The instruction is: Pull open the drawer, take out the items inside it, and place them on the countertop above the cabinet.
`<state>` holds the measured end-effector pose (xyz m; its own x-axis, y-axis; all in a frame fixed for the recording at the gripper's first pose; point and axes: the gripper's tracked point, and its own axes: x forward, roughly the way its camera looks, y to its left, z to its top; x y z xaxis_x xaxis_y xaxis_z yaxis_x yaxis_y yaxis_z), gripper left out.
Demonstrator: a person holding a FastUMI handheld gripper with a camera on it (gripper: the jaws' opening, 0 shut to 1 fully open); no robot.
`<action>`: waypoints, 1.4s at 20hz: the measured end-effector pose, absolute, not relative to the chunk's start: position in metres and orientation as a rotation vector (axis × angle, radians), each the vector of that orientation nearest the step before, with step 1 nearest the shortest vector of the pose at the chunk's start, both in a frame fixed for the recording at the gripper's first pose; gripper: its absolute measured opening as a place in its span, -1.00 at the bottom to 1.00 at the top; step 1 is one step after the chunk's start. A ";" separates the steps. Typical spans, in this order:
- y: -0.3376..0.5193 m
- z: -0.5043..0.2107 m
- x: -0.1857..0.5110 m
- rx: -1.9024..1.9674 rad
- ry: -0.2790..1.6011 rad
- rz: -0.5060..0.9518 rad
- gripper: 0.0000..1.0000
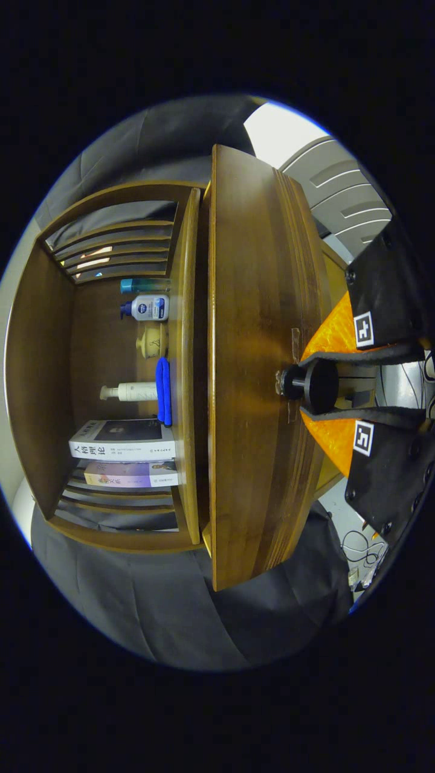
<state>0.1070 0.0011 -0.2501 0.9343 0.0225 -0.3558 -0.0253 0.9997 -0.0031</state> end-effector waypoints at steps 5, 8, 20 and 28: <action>0.002 -0.249 0.082 -0.005 0.348 0.030 -0.39; 0.003 -0.250 0.072 -0.003 0.351 0.033 -0.40; 0.005 -0.258 0.028 -0.002 0.363 0.073 -0.40; 0.005 -0.261 0.016 -0.019 0.364 0.097 -0.40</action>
